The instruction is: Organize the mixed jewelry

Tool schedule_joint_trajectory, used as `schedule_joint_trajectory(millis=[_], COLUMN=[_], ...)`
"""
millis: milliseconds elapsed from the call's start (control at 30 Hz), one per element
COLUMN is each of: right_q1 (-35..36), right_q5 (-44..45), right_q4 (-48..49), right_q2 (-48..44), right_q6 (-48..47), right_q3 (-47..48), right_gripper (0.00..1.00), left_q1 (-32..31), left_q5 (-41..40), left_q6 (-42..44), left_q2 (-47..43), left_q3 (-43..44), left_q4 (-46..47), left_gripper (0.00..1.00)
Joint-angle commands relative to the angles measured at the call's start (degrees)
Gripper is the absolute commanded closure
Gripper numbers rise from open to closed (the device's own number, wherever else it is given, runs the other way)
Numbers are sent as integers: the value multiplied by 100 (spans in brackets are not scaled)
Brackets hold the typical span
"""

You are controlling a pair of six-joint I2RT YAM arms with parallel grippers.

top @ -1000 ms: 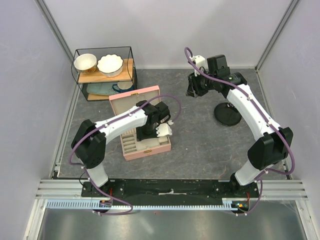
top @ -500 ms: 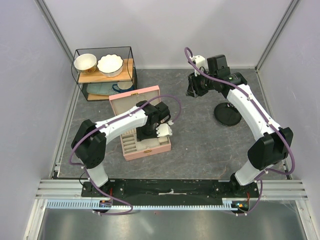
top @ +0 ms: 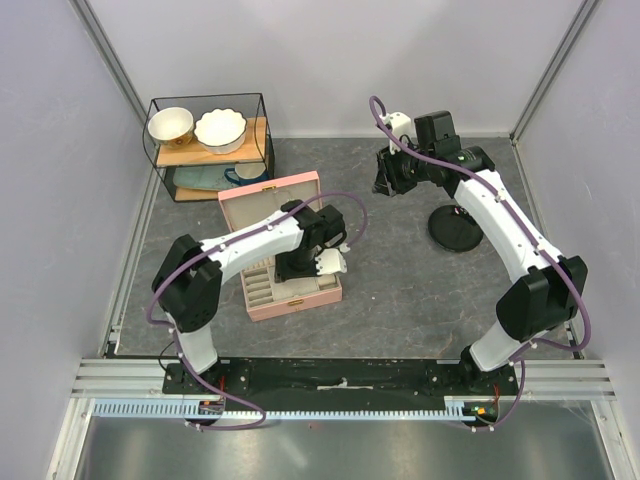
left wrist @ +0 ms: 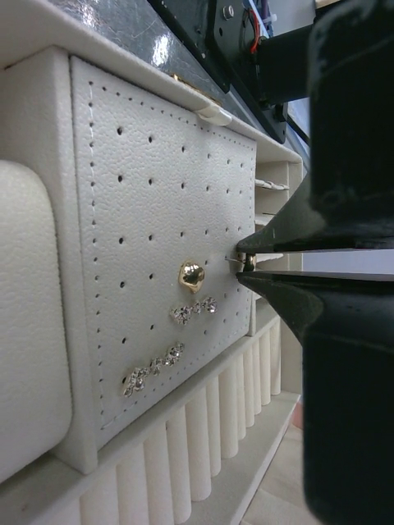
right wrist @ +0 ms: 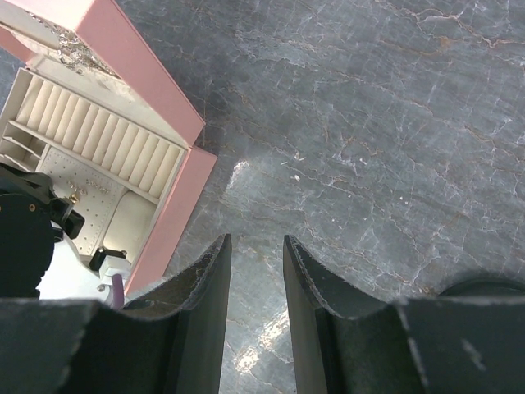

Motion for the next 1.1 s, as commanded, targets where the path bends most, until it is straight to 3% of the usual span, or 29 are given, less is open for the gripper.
schedule_joint_trajectory(millis=[0, 767, 1067], right_q1=[1, 1, 1], right_q5=[-59, -51, -50], right_q4=[209, 245, 262], right_q2=[-244, -385, -438], right_q6=[-102, -111, -111], right_q3=[2, -86, -121], right_gripper=[61, 60, 60], left_q1=[-81, -239, -257], left_q5=[37, -78, -139], left_q6=[24, -2, 24], left_q2=[106, 493, 572], left_q3=[309, 802, 687], left_q4=[58, -435, -435], left_gripper=[98, 82, 80])
